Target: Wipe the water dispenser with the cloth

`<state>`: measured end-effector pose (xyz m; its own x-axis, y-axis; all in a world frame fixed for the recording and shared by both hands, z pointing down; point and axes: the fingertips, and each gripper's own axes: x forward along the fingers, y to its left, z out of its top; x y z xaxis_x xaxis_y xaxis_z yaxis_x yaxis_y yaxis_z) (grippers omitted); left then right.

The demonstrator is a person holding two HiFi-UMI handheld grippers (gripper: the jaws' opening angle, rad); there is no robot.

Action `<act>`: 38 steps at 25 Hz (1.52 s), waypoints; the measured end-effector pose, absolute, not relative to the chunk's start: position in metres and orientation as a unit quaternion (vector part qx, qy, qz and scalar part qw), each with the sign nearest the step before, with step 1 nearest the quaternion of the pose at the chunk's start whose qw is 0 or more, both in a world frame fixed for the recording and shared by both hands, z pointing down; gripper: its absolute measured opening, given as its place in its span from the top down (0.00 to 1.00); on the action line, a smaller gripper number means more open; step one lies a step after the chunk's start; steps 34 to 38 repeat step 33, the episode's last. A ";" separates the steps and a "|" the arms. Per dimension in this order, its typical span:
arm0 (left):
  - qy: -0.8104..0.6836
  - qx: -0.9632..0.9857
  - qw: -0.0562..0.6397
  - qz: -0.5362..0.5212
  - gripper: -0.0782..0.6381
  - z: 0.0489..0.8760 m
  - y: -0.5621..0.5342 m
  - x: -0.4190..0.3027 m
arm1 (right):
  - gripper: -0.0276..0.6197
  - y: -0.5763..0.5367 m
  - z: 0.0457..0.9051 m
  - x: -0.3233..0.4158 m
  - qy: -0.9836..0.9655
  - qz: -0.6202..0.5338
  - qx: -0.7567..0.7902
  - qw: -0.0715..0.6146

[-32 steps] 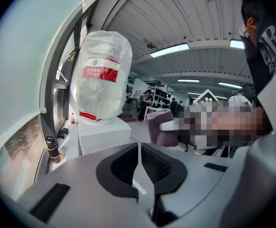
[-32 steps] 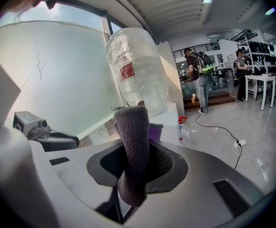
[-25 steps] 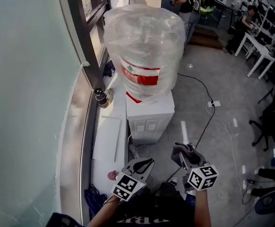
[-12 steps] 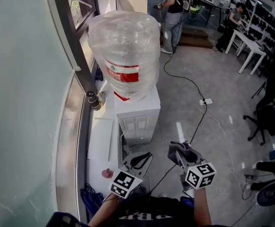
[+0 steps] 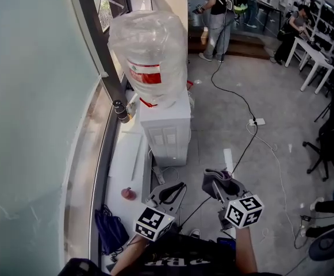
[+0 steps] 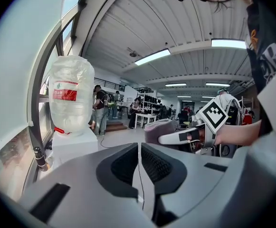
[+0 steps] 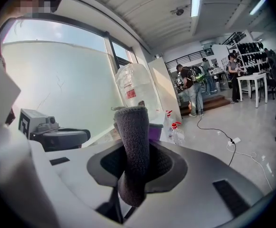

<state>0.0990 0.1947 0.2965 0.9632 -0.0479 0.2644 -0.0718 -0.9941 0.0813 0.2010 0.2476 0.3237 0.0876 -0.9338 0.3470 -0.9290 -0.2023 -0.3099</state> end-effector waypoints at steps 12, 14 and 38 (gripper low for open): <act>-0.066 0.988 0.043 0.132 0.85 0.295 0.274 0.069 | 0.79 0.312 0.327 0.161 0.680 -0.227 -0.696 -0.038; -0.073 0.988 0.045 0.132 0.85 0.295 0.279 0.064 | 0.79 0.317 0.327 0.157 0.684 -0.226 -0.692 -0.043; -0.068 0.988 0.049 0.126 0.85 0.295 0.309 0.059 | 0.79 0.336 0.331 0.144 0.698 -0.224 -0.677 -0.064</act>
